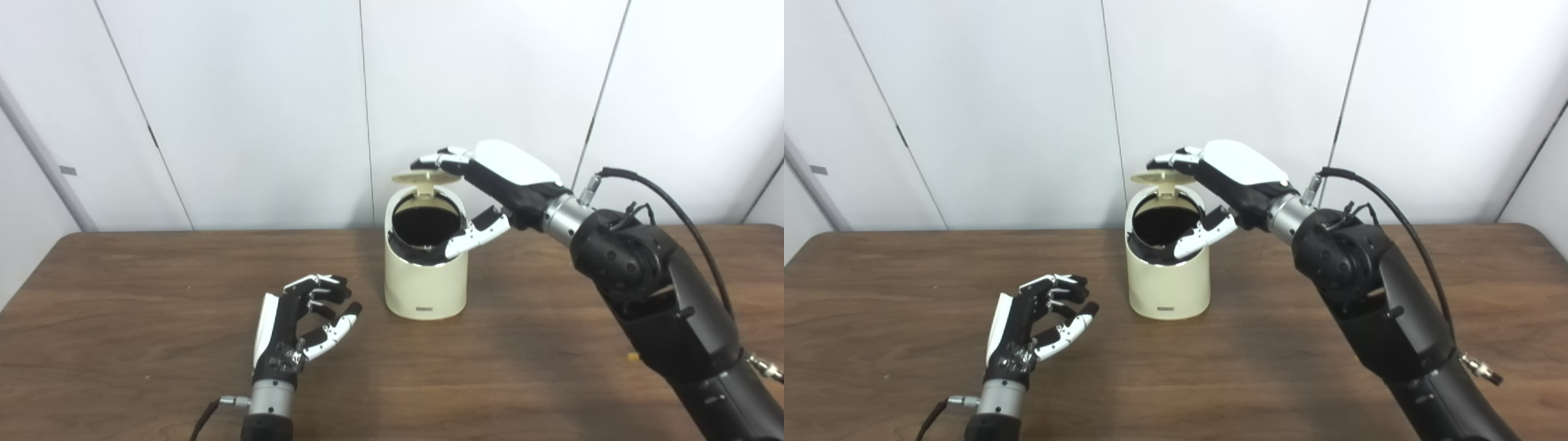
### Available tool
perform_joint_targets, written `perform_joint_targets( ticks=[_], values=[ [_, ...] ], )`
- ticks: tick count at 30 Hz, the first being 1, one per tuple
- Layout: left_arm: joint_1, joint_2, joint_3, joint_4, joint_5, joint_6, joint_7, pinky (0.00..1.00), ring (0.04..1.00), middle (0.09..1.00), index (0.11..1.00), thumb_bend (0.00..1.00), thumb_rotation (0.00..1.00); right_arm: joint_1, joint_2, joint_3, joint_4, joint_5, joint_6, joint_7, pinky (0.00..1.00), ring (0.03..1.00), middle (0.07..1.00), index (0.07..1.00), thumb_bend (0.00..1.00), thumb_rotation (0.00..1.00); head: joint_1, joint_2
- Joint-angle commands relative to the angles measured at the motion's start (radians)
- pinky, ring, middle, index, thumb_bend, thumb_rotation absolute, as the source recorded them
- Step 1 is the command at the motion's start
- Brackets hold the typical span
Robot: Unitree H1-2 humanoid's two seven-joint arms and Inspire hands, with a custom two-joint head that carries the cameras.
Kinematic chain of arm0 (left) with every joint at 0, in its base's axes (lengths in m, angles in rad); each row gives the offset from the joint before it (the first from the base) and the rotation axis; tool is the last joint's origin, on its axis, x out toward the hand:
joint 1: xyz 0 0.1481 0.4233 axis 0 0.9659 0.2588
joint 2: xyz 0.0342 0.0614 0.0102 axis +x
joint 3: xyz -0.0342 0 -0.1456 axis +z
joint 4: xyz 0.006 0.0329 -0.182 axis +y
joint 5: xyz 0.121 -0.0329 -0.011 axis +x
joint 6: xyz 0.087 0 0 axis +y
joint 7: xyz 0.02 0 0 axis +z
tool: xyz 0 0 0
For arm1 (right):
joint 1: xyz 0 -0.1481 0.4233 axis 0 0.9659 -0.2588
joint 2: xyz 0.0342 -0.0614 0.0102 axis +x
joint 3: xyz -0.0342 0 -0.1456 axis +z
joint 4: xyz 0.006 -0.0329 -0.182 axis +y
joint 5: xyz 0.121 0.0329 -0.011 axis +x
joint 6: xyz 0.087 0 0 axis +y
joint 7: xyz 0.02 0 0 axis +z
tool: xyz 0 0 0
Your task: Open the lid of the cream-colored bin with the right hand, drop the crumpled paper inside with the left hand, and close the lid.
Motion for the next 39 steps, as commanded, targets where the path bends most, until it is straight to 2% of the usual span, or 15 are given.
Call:
perform_joint_targets(
  ticks=[1,12,22,32,39],
  values=[
    [-0.031,0.002,0.000,-0.022,0.001,-0.019,0.005,0.49,0.603,0.680,0.498,0.50,0.05,-0.035,-0.019,-0.010,-0.028,-0.016,-0.017,-0.010,0.83,0.949,0.828,0.826,0.77,0.47,0.000,0.000],
    [-0.032,0.004,0.003,-0.032,0.001,-0.007,0.003,0.49,0.608,0.683,0.498,0.50,0.05,-0.033,-0.020,-0.017,-0.006,-0.025,-0.018,-0.007,0.86,0.944,0.824,0.818,0.77,0.44,-0.003,0.006],
    [-0.037,0.001,0.000,-0.038,-0.008,0.003,-0.005,0.50,0.619,0.690,0.498,0.50,0.06,-0.017,-0.031,-0.008,-0.035,-0.023,0.001,0.044,0.92,0.961,0.820,0.808,0.75,0.44,0.005,0.022],
    [-0.039,0.000,-0.003,-0.045,-0.010,0.010,-0.005,0.51,0.619,0.689,0.498,0.50,0.05,0.003,-0.039,0.024,-0.041,-0.033,-0.035,0.069,0.92,0.933,0.783,0.778,0.76,0.51,0.010,0.032],
    [-0.036,-0.003,-0.007,-0.060,-0.007,0.024,-0.006,0.50,0.618,0.688,0.498,0.50,0.05,0.024,-0.032,0.028,-0.026,-0.013,-0.068,0.059,0.90,0.914,0.752,0.764,0.76,0.47,0.015,0.042]
  ],
)
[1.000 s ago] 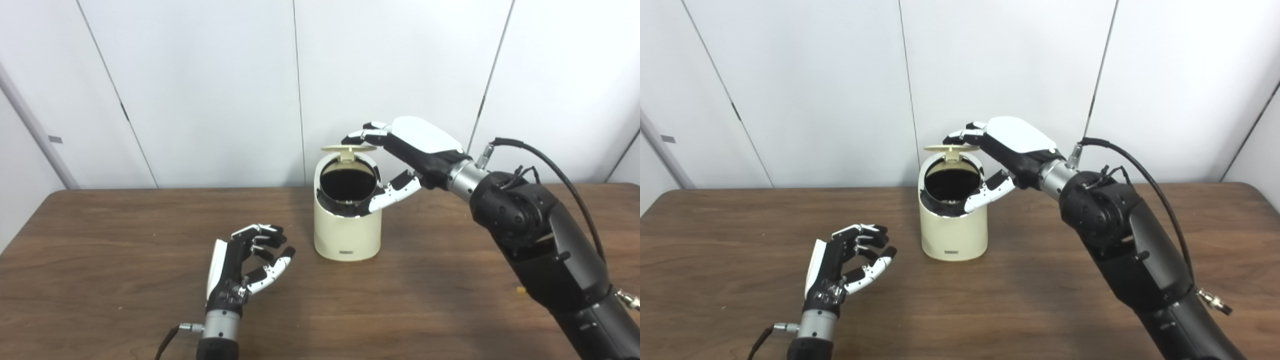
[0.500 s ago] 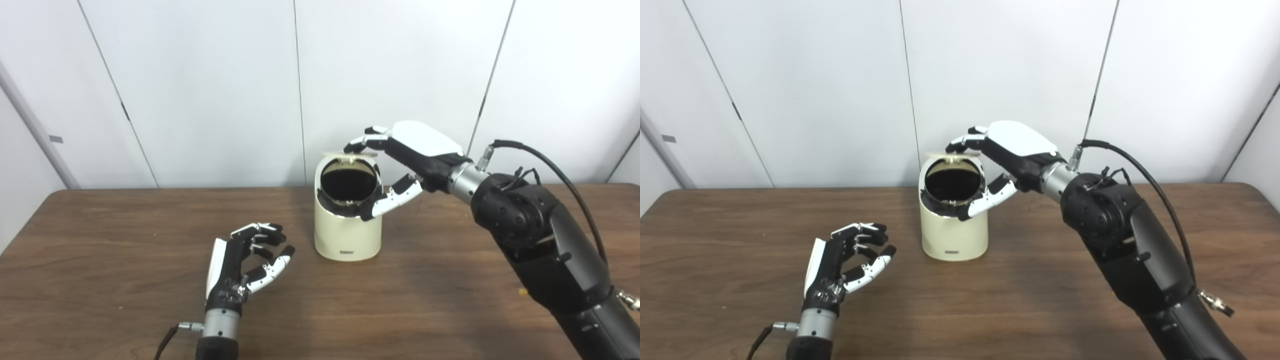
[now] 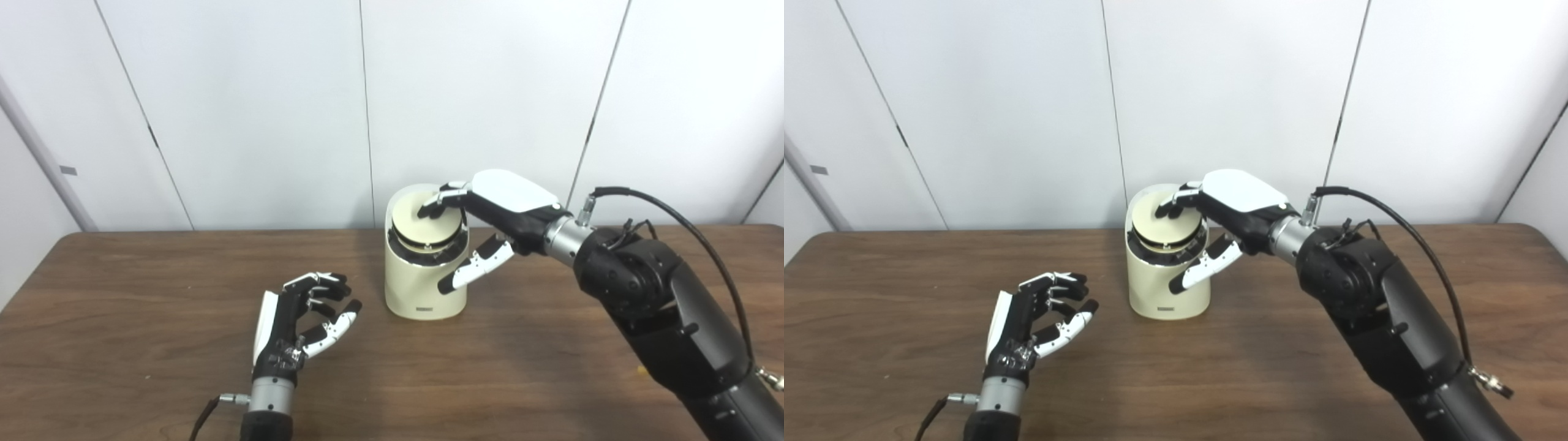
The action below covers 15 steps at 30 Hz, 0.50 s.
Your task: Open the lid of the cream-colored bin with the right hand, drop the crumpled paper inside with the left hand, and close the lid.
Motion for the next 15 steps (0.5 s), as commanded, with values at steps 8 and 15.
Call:
perform_joint_targets(
  ticks=[8,15],
  values=[
    [-0.030,-0.005,-0.003,-0.050,0.001,0.000,-0.001,0.50,0.616,0.690,0.498,0.50,0.05,-0.012,-0.010,0.005,-0.010,-0.001,-0.024,0.004,0.91,0.915,0.758,0.773,0.76,0.46,0.003,0.009],
    [-0.027,-0.006,-0.006,-0.064,0.002,0.010,-0.003,0.50,0.615,0.691,0.498,0.50,0.05,0.004,-0.013,0.013,-0.020,-0.001,-0.019,0.016,0.92,0.919,0.757,0.771,0.77,0.43,0.007,0.023]
  ],
)
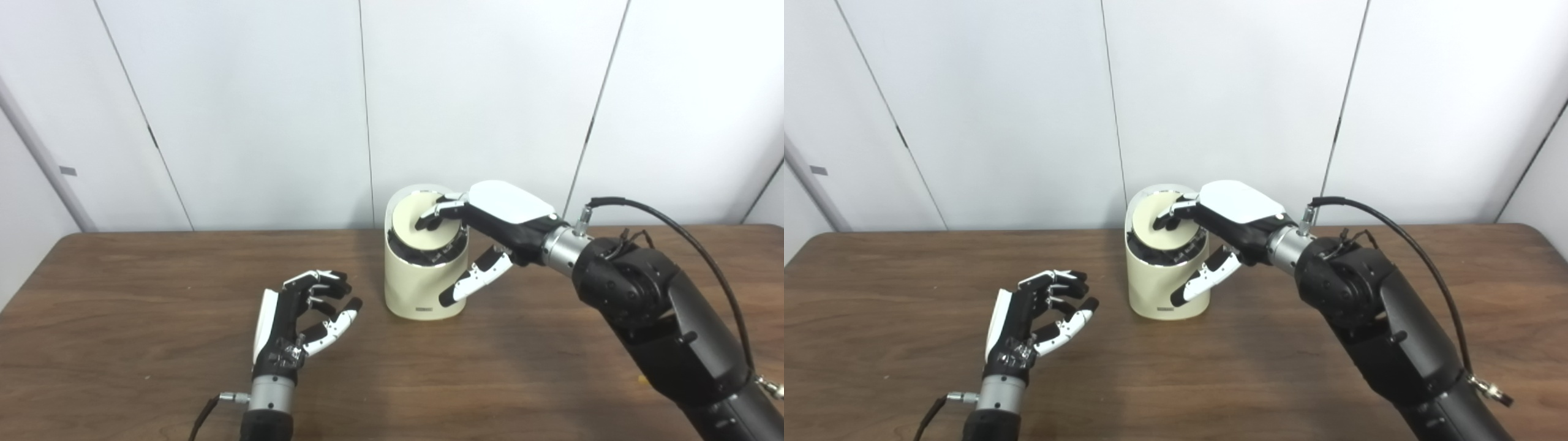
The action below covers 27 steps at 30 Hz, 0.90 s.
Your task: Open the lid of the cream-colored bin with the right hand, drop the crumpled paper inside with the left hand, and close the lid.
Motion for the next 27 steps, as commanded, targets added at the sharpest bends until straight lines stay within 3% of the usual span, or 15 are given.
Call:
perform_joint_targets(
  ticks=[1,13,19,27],
  values=[
    [-0.027,-0.005,-0.003,-0.036,0.003,-0.007,-0.002,0.50,0.615,0.691,0.498,0.50,0.06,-0.011,-0.016,0.006,-0.017,0.004,-0.020,0.015,0.92,0.918,0.756,0.768,0.77,0.43,0.001,0.003],
    [-0.024,-0.009,-0.002,-0.059,-0.005,0.020,-0.008,0.50,0.616,0.694,0.498,0.50,0.06,0.016,-0.026,0.016,-0.003,0.014,-0.066,0.013,0.94,0.910,0.731,0.736,0.76,0.45,0.005,0.021],
    [-0.025,-0.011,0.000,-0.067,0.001,0.028,-0.014,0.50,0.618,0.695,0.498,0.50,0.06,0.019,-0.044,0.051,0.013,-0.036,-0.129,-0.012,0.96,0.884,0.709,0.720,0.77,0.44,0.007,0.027],
    [-0.026,-0.009,-0.001,-0.068,0.001,0.025,-0.015,0.50,0.617,0.697,0.498,0.50,0.06,0.029,-0.045,0.064,0.030,-0.049,-0.163,-0.037,0.97,0.878,0.690,0.708,0.79,0.41,0.007,0.032]
  ],
)
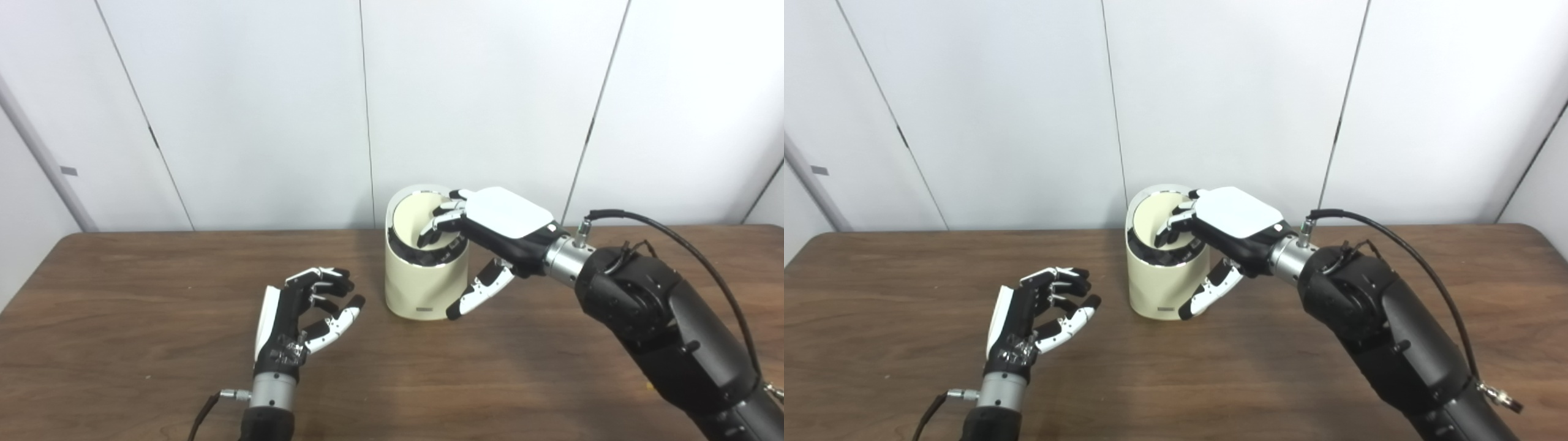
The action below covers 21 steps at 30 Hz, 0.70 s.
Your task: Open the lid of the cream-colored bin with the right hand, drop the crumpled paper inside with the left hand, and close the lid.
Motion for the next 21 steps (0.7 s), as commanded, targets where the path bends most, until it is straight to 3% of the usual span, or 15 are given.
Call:
perform_joint_targets(
  ticks=[1,8,11,16,21],
  values=[
    [-0.027,-0.002,0.000,-0.035,0.001,-0.018,0.005,0.51,0.619,0.697,0.498,0.50,0.06,0.010,-0.015,0.022,0.013,-0.007,-0.026,0.033,0.98,0.879,0.688,0.708,0.79,0.41,-0.001,0.000],
    [-0.031,-0.001,0.004,-0.030,-0.005,-0.017,0.004,0.50,0.612,0.692,0.498,0.50,0.06,0.006,-0.010,0.011,0.007,0.002,-0.006,0.041,0.99,0.891,0.703,0.710,0.79,0.41,-0.003,-0.001],
    [-0.031,0.001,0.005,-0.027,-0.005,-0.021,0.004,0.51,0.616,0.692,0.498,0.50,0.06,0.001,0.002,-0.027,-0.001,0.051,0.019,0.032,0.99,0.898,0.703,0.719,0.76,0.43,-0.004,-0.002],
    [-0.033,0.001,0.005,-0.032,-0.004,-0.016,0.000,0.50,0.615,0.689,0.498,0.50,0.06,-0.017,0.036,-0.115,-0.044,0.136,0.136,0.034,0.90,0.915,0.790,0.789,0.74,0.44,-0.007,-0.002],
    [-0.035,0.002,0.003,-0.032,0.001,-0.015,-0.001,0.50,0.614,0.687,0.498,0.50,0.06,-0.037,0.048,-0.184,-0.062,0.180,0.171,0.007,0.76,0.875,0.875,0.856,0.70,0.44,-0.006,-0.002]
  ],
)
